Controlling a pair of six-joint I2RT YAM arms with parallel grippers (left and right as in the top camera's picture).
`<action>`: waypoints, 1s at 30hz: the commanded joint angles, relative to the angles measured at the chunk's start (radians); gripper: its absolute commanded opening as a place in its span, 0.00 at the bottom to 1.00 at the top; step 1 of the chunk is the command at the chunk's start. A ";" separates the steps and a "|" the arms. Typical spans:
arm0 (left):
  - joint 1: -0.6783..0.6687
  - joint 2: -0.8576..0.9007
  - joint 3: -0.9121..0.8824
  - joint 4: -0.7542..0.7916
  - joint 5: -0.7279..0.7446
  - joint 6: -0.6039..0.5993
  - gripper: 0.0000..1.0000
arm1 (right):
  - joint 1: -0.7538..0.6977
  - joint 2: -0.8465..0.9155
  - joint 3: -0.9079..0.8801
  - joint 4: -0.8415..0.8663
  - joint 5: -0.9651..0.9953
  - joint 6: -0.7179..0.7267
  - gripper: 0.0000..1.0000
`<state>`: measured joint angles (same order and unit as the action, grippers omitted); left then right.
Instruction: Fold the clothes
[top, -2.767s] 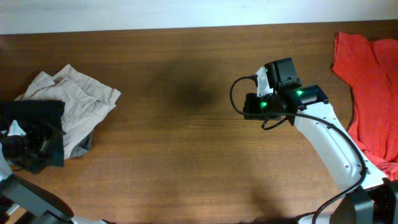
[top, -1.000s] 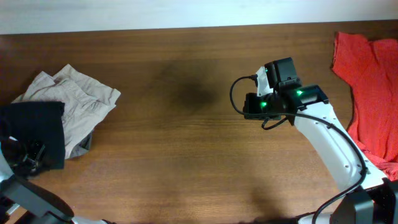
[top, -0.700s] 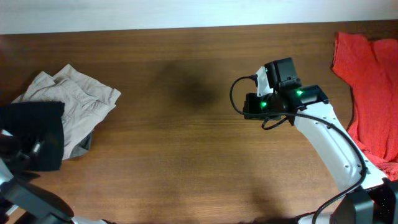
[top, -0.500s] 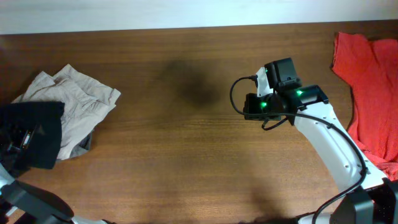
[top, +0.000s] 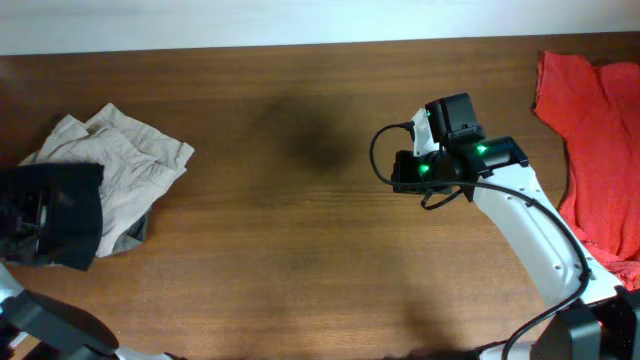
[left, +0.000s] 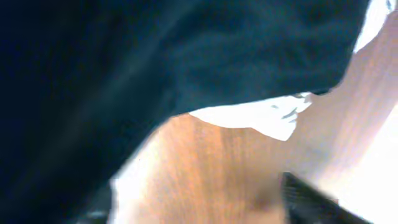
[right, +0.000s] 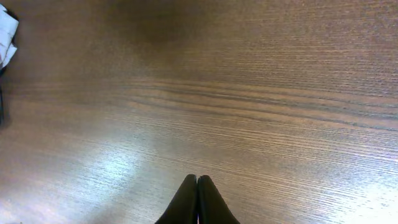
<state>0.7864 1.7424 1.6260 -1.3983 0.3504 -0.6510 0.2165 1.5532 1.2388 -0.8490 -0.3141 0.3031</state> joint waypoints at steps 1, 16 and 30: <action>-0.001 -0.003 0.013 0.006 0.055 -0.019 0.31 | -0.002 0.003 0.003 -0.001 0.012 0.018 0.05; -0.001 -0.003 0.013 -0.058 0.046 -0.224 0.99 | -0.002 0.003 0.003 -0.012 0.012 0.027 0.05; -0.011 -0.003 0.013 0.174 -0.078 0.233 0.57 | -0.002 0.003 0.003 -0.011 0.012 -0.002 0.05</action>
<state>0.7864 1.7428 1.6260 -1.2903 0.3500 -0.6933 0.2165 1.5532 1.2388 -0.8600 -0.3141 0.3180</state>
